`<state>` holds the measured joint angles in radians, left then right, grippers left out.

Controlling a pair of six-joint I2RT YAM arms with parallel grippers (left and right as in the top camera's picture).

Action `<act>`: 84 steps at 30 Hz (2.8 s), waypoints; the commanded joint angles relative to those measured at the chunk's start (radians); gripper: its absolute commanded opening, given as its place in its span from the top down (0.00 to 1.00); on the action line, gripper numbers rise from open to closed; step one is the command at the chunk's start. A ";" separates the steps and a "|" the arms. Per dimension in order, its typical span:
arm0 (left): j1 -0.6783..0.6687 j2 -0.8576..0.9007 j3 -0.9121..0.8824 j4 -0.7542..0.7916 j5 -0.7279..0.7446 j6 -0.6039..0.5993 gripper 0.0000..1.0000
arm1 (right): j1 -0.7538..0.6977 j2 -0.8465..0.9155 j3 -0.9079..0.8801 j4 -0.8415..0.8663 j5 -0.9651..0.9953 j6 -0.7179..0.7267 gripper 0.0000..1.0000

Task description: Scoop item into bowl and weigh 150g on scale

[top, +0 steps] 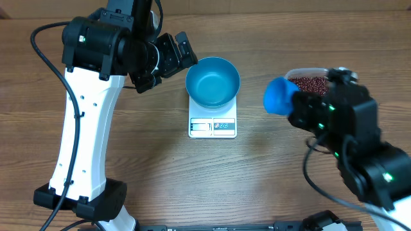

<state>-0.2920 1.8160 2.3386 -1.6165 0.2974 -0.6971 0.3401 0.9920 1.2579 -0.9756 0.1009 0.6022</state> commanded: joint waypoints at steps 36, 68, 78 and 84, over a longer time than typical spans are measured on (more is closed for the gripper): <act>-0.120 -0.017 0.019 -0.073 -0.144 0.804 0.96 | -0.006 -0.048 0.060 -0.166 0.212 -0.120 0.96; -0.529 -0.311 -0.834 0.554 -0.383 0.744 0.96 | -0.006 0.042 0.060 -0.198 0.212 -0.114 0.96; -0.471 -0.389 -1.217 1.039 -0.384 0.529 0.87 | -0.006 0.052 0.060 -0.192 0.212 -0.113 0.96; -0.474 -0.294 -1.257 1.096 -0.382 0.540 0.93 | -0.006 0.052 0.060 -0.182 0.212 -0.113 0.96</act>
<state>-0.7696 1.4677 1.0958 -0.5316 -0.0799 -0.1368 0.3401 1.0485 1.2961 -1.1687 0.3111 0.4931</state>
